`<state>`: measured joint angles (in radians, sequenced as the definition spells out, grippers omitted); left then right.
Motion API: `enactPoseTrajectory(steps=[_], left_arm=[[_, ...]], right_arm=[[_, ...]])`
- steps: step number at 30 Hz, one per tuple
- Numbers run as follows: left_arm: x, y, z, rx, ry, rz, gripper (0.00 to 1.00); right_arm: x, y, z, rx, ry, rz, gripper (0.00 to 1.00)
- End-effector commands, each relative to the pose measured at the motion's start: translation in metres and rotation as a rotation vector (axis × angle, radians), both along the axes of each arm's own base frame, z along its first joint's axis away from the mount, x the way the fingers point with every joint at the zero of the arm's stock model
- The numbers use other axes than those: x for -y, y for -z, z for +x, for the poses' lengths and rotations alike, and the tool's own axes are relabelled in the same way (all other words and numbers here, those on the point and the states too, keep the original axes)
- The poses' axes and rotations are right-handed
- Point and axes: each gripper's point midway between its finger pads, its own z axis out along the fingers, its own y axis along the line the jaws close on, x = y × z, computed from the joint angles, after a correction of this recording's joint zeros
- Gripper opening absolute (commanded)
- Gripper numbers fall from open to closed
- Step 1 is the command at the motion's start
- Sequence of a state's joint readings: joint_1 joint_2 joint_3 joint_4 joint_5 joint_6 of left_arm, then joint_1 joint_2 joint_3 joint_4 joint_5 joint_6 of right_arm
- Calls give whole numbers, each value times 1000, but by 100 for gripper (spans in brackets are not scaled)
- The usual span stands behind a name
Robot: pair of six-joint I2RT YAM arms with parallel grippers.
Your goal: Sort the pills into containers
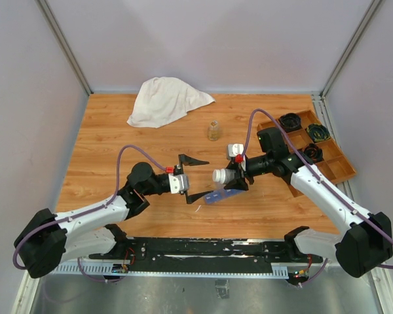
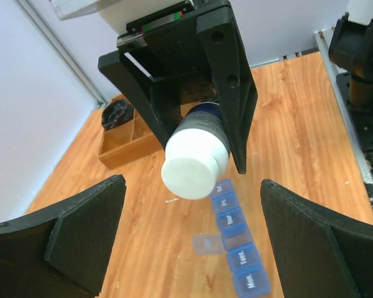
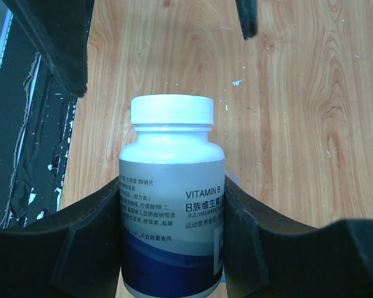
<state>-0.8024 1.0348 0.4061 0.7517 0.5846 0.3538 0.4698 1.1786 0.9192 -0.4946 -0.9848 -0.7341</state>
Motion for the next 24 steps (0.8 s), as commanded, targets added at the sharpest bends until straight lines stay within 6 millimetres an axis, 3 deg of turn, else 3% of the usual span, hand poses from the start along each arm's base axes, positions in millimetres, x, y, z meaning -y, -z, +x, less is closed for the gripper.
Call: enactPoseTrajectory(steps=[1,10,24], left_arm=[[12,-3,7,135,43,65,99],[26,1,17,113,68,110,92],[30,3,20,67,68,123,59]], right_arm=[[-1,-4,-2,-4,-22,18,1],[-1,-5,-3,-4,-25,21,1],[-1,-5,-3,-4,-25,22,1]])
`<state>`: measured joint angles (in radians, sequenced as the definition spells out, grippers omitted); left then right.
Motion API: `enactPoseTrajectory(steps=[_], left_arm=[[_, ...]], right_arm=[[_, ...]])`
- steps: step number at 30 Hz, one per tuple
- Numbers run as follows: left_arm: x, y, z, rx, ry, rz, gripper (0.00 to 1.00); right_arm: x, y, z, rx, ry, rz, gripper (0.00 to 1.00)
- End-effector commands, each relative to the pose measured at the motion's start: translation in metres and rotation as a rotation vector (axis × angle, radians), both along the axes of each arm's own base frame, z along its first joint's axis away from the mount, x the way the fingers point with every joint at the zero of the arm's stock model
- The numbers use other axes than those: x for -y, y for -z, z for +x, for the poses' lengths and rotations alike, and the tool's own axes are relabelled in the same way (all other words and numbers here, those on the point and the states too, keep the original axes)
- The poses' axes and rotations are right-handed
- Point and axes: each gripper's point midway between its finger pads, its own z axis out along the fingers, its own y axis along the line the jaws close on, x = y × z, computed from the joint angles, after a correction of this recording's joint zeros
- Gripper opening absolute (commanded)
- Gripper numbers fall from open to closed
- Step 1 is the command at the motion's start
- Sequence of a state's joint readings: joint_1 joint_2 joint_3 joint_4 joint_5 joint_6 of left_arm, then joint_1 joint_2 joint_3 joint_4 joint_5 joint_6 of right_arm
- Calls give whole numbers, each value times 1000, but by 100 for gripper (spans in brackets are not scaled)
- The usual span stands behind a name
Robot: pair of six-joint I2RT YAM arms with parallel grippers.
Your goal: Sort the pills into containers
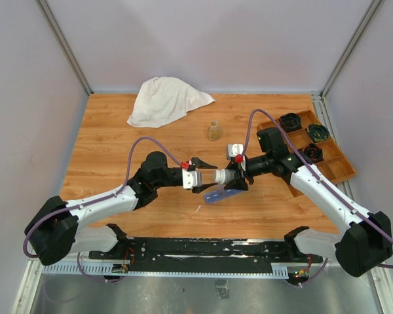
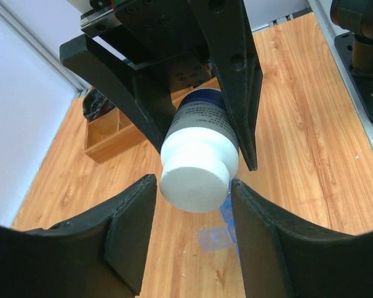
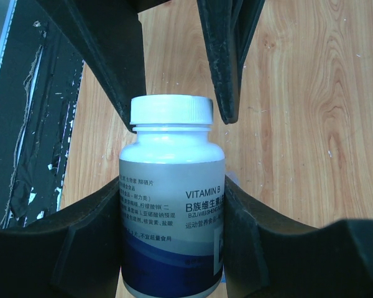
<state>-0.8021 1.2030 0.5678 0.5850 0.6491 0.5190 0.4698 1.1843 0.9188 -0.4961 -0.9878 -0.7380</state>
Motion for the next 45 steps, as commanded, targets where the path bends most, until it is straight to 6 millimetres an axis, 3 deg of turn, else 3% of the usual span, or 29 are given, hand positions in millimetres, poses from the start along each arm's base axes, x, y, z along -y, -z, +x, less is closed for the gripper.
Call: enactPoseTrajectory(steps=[1,9,14,17,22,27,33,45], left_arm=[[3,-16,0,16,15,-29,55],[4,-21,-10,-81,42,-54,24],[8,-34,-23,-404,51,-109,13],[11,-35,-17,-624,-50,-163,1],[3,-32,17,-1023,-332,-349,0],[-11,-27,39,-1396,-552,-556,0],[-5,-41,32,-1563,-526,-580,4],[4,-32,29,-1897,-542,-596,3]], right_arm=[[-1,-7,-3,1,-21,23,1],[-1,-6,-2,3,-19,20,1],[-1,-7,-2,4,-17,20,1],[-1,-7,-2,2,-17,20,1],[-1,-7,-2,1,-15,21,1],[-1,-7,-2,2,-15,21,1],[-1,-9,-3,6,-16,24,0],[-1,-8,-3,3,-17,24,1]])
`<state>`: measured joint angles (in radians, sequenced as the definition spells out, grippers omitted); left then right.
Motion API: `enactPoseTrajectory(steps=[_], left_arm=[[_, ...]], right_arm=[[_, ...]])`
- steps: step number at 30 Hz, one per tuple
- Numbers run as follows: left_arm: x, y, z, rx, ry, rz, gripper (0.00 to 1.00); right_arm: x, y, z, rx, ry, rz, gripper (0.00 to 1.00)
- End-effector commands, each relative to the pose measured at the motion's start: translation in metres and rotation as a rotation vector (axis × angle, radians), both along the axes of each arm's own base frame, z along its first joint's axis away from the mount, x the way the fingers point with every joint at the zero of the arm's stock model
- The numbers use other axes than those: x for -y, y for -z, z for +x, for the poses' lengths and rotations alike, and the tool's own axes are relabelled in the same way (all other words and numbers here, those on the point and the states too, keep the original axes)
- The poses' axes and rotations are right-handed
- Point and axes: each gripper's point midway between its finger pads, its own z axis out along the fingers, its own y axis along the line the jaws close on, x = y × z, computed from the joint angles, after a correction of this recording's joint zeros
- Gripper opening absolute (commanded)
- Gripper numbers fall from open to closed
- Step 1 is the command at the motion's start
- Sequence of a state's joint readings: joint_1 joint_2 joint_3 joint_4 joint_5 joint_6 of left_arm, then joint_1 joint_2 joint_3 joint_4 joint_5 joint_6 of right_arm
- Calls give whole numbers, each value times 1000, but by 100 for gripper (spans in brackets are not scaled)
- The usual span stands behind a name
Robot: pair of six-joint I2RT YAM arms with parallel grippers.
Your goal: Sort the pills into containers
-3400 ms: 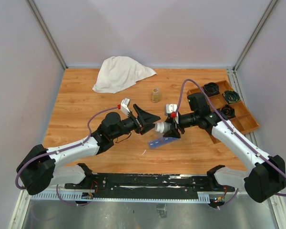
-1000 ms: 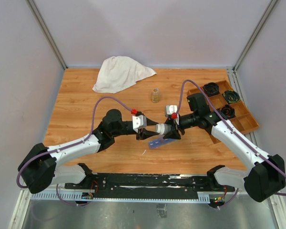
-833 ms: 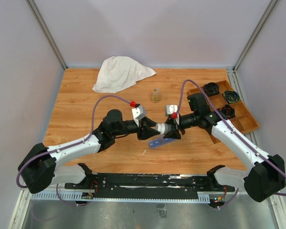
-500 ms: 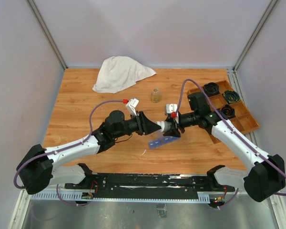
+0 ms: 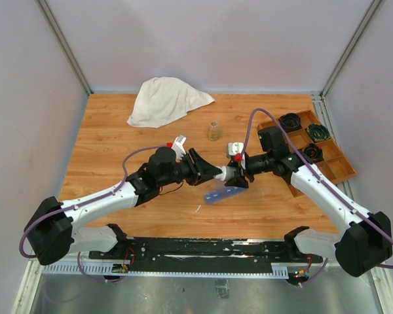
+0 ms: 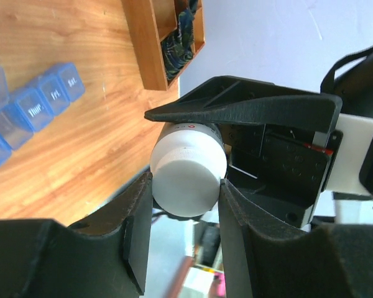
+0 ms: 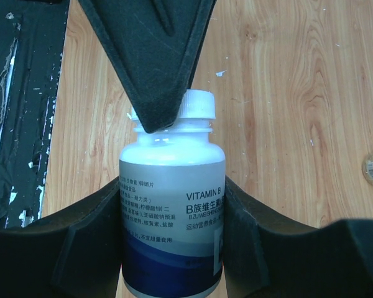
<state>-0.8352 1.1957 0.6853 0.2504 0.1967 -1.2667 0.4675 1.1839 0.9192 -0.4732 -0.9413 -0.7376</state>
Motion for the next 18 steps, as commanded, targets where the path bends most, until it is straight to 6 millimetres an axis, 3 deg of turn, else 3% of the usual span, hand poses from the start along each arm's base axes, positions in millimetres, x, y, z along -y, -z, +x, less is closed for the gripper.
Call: enactPoseTrajectory(steps=[1,9,18], left_arm=[[-2,-25,21,-138,-106,-147,2],[-12,-15,25,-286,-119,-211,0],[2,-17,27,-346,-34,-206,0]], right_arm=[[-3,-10,-13,-33,-52,44,1],[-3,-10,-14,-23,-60,47,1],[-4,-10,-17,35,-88,30,1]])
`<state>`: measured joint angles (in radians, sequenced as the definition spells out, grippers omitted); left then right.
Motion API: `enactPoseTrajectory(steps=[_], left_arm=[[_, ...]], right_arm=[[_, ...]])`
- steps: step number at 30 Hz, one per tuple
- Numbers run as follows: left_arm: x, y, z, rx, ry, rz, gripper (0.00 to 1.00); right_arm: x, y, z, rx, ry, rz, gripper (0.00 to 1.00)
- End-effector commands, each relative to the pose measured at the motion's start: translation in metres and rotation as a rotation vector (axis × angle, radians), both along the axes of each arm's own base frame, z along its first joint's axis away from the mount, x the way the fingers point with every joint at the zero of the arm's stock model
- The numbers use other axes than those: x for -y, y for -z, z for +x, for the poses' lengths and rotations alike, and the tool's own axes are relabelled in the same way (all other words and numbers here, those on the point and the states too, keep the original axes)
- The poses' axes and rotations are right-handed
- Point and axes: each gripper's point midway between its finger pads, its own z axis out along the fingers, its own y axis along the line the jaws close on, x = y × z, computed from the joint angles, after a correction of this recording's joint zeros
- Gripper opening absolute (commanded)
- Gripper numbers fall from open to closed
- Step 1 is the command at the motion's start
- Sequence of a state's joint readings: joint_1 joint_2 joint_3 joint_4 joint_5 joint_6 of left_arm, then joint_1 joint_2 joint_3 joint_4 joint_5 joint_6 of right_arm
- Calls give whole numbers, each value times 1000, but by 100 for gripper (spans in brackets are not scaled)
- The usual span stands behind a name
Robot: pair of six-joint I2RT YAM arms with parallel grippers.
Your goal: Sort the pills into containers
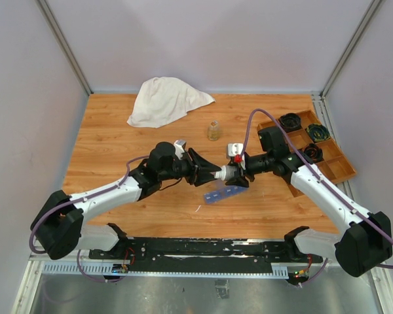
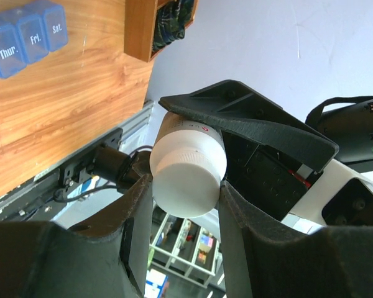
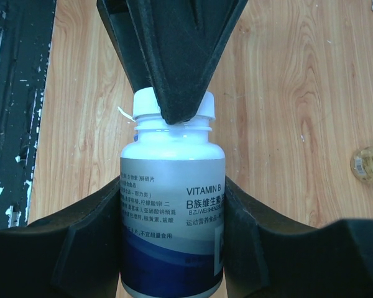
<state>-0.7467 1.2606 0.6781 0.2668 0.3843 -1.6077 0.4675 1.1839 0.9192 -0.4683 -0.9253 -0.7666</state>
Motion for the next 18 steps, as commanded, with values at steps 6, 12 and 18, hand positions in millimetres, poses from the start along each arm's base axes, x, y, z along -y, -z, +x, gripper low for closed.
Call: enactPoseTrajectory(steps=[6,12,18], left_arm=[[10,-24,23,-36,-18,-56,0],[10,-20,23,-92,-29,-42,0],[17,-49,25,-5,9,-77,21]], right_arm=[[-5,-7,-18,64,-85,-7,1],[-7,-12,-13,120,-62,1,0],[-10,-17,-14,86,-50,24,1]])
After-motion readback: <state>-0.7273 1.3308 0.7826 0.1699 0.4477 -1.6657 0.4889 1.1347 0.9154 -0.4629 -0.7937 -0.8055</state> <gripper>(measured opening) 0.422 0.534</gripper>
